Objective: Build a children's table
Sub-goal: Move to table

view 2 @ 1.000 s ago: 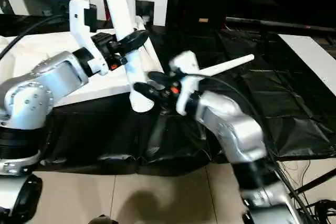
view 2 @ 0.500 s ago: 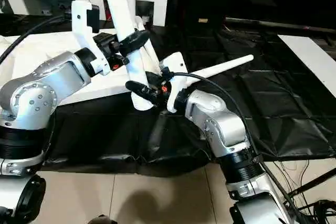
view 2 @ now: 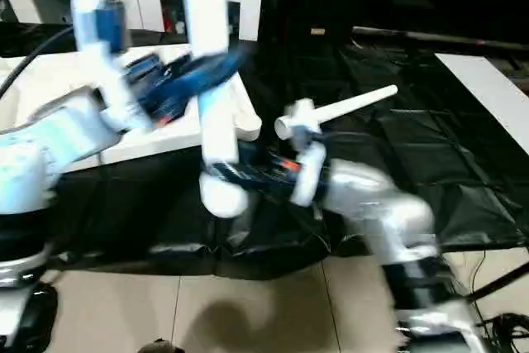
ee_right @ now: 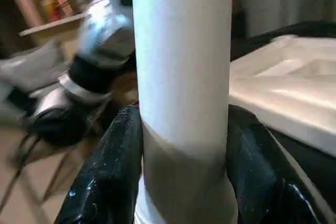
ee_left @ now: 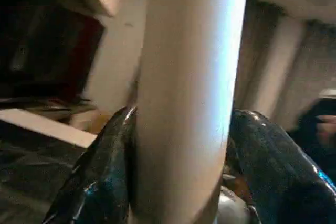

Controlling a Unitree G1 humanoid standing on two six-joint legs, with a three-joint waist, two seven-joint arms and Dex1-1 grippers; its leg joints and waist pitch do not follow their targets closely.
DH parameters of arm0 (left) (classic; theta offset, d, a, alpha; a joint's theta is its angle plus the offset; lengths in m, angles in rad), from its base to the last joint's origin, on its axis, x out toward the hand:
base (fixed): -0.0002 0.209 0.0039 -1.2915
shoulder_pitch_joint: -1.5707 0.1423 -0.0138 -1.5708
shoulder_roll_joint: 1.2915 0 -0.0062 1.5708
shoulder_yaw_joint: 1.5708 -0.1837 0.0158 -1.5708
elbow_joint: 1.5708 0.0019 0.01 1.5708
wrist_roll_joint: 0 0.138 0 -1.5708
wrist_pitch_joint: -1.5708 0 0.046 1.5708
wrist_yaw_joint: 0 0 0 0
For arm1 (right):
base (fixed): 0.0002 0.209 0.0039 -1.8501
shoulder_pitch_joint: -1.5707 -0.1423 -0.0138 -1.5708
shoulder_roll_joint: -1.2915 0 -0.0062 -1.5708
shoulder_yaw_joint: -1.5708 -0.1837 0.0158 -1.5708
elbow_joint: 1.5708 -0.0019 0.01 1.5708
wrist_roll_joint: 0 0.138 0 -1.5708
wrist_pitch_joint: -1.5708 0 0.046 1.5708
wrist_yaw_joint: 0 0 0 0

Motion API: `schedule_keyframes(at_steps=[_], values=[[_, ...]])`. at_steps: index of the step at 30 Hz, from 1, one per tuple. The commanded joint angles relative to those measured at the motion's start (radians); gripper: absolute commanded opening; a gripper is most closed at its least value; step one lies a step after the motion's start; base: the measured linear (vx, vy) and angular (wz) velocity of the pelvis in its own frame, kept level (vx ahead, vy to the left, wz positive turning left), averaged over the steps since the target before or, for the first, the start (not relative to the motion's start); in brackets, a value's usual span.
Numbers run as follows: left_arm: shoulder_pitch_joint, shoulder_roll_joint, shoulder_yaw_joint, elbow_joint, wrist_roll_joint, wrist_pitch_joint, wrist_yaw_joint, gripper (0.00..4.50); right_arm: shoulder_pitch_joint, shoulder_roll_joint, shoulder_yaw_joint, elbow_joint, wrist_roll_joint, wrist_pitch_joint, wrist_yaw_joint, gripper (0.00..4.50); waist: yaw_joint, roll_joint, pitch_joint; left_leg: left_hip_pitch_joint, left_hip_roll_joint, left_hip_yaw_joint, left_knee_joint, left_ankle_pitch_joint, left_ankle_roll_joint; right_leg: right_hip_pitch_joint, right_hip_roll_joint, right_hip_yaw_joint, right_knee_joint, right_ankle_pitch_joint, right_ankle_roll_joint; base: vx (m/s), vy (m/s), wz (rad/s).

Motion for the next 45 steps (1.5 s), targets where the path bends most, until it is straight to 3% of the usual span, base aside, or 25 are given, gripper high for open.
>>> schedule_keyframes(at_steps=[1,2,3,7,11,15,22,24,26,29,31,34,38,39,40,42,43,45], values=[[-0.028,0.008,0.014,0.008,-0.046,0.039,-0.038,3.02,0.014,-0.021,0.007,-0.006,-0.001,0.010,0.022,1.87,0.005,0.018,-0.065,0.024,0.044,-0.011,-0.071,-0.199,-0.039,0.044,-0.084,0.052,-0.075,-0.166,-0.177,0.000,0.000,0.00],[-0.035,0.021,0.012,0.020,-0.056,0.056,-0.054,3.02,0.014,-0.028,0.009,-0.004,-0.002,0.011,0.030,1.87,0.008,0.024,-0.066,0.024,0.044,-0.014,-0.072,-0.202,-0.042,0.045,-0.085,0.051,-0.074,-0.176,-0.176,0.000,0.000,0.00],[-0.037,0.026,0.010,0.024,-0.058,0.059,-0.062,2.73,0.014,-0.030,0.009,-0.004,-0.001,0.013,0.033,1.87,0.008,0.021,-0.066,0.026,0.044,-0.014,-0.072,-0.209,-0.045,0.044,-0.085,0.051,-0.076,-0.192,-0.171,0.000,0.000,0.00],[-0.040,0.073,-0.035,0.044,-0.015,0.070,-0.122,2.66,0.004,-0.038,0.006,0.009,-0.011,0.015,0.040,1.87,0.011,0.022,-0.067,0.027,0.046,-0.016,-0.075,-0.212,-0.050,0.042,-0.084,0.050,-0.077,-0.200,-0.162,0.000,0.000,0.00],[-0.041,0.081,-0.058,0.056,0.039,0.068,-0.122,2.23,-0.003,-0.038,0.005,0.019,-0.027,0.011,0.047,1.86,0.016,0.023,-0.069,0.028,0.049,-0.016,-0.074,-0.206,-0.055,0.040,-0.087,0.051,-0.073,-0.180,-0.170,0.000,0.000,0.00],[-0.052,0.068,-0.042,0.085,0.033,0.074,-0.090,1.97,-0.006,-0.039,0.004,0.034,-0.034,0.004,0.051,1.86,0.025,0.019,-0.071,0.026,0.047,-0.014,-0.071,-0.185,-0.051,0.042,-0.086,0.050,-0.068,-0.136,-0.185,0.000,0.000,0.00],[-0.056,0.058,-0.026,0.092,0.050,0.067,-0.077,1.90,-0.006,-0.030,0.002,0.035,-0.048,-0.004,0.041,1.86,0.024,0.020,-0.071,0.025,0.048,-0.015,-0.072,-0.185,-0.051,0.044,-0.087,0.049,-0.068,-0.134,-0.185,0.000,0.000,0.00],[-0.058,0.052,-0.024,0.092,0.066,0.058,-0.066,1.90,-0.011,-0.011,0.002,0.052,-0.078,-0.037,0.009,2.42,0.024,0.018,-0.070,0.024,0.048,-0.014,-0.072,-0.187,-0.051,0.043,-0.088,0.050,-0.070,-0.148,-0.183,0.000,0.000,0.00],[-0.060,0.051,-0.027,0.093,0.085,0.044,-0.051,1.89,-0.018,-0.001,0.000,0.062,-0.085,-0.042,-0.009,2.56,0.023,0.019,-0.070,0.025,0.048,-0.015,-0.072,-0.193,-0.054,0.042,-0.088,0.049,-0.071,-0.160,-0.180,0.000,0.000,0.00],[-0.069,0.036,-0.040,0.097,0.168,-0.020,0.027,1.87,-0.028,0.023,-0.011,0.069,-0.095,-0.061,-0.051,2.89,0.022,0.021,-0.070,0.027,0.048,-0.015,-0.073,-0.193,-0.059,0.042,-0.088,0.051,-0.072,-0.163,-0.167,0.000,0.000,0.00],[-0.090,0.003,-0.063,0.098,0.332,-0.117,0.221,1.84,-0.051,0.085,-0.025,0.091,-0.164,-0.117,-0.204,2.97,0.020,0.024,-0.070,0.026,0.052,-0.018,-0.075,-0.196,-0.069,0.039,-0.088,0.050,-0.072,-0.152,-0.165,0.000,0.000,0.00],[-0.096,-0.026,-0.088,0.059,0.453,-0.166,0.371,1.84,-0.079,0.153,-0.025,0.134,-0.236,-0.148,-0.354,2.97,0.017,0.020,-0.072,0.027,0.049,-0.018,-0.074,-0.189,-0.080,0.043,-0.088,0.049,-0.071,-0.152,-0.157,0.000,0.000,0.00],[-0.079,-0.061,-0.123,-0.006,0.532,-0.188,0.458,1.82,-0.103,0.233,-0.018,0.195,-0.286,-0.164,-0.481,2.97,0.009,0.014,-0.073,0.021,0.049,-0.017,-0.075,-0.147,-0.074,0.043,-0.086,0.050,-0.064,-0.109,-0.147,0.000,0.000,0.00],[-0.074,-0.067,-0.126,-0.016,0.528,-0.177,0.464,1.82,-0.104,0.241,-0.012,0.201,-0.292,-0.170,-0.486,2.97,0.010,0.017,-0.075,0.024,0.050,-0.016,-0.073,-0.141,-0.074,0.042,-0.086,0.050,-0.063,-0.093,-0.151,0.000,0.000,0.00],[-0.069,-0.074,-0.129,-0.024,0.531,-0.171,0.473,1.82,-0.104,0.245,-0.005,0.205,-0.303,-0.182,-0.487,2.97,0.008,0.010,-0.075,0.021,0.049,-0.014,-0.072,-0.129,-0.069,0.044,-0.085,0.050,-0.060,-0.064,-0.159,0.000,0.000,0.00],[-0.056,-0.079,-0.156,-0.044,0.565,-0.162,0.499,1.82,-0.117,0.261,0.016,0.238,-0.368,-0.229,-0.527,2.97,0.011,0.015,-0.075,0.023,0.049,-0.013,-0.071,-0.120,-0.069,0.041,-0.083,0.051,-0.058,-0.041,-0.161,0.000,0.000,0.00],[-0.052,-0.084,-0.160,-0.050,0.577,-0.162,0.516,1.82,-0.127,0.272,0.012,0.258,-0.377,-0.236,-0.550,2.97,0.009,0.008,-0.074,0.021,0.048,-0.012,-0.071,-0.116,-0.067,0.043,-0.081,0.051,-0.058,-0.034,-0.157,0.000,0.000,0.00],[-0.046,-0.097,-0.161,-0.055,0.585,-0.159,0.537,1.82,-0.141,0.293,0.001,0.286,-0.382,-0.249,-0.574,2.97,0.010,0.014,-0.074,0.023,0.046,-0.012,-0.071,-0.125,-0.067,0.043,-0.082,0.051,-0.059,-0.050,-0.149,0.000,0.000,0.00]])
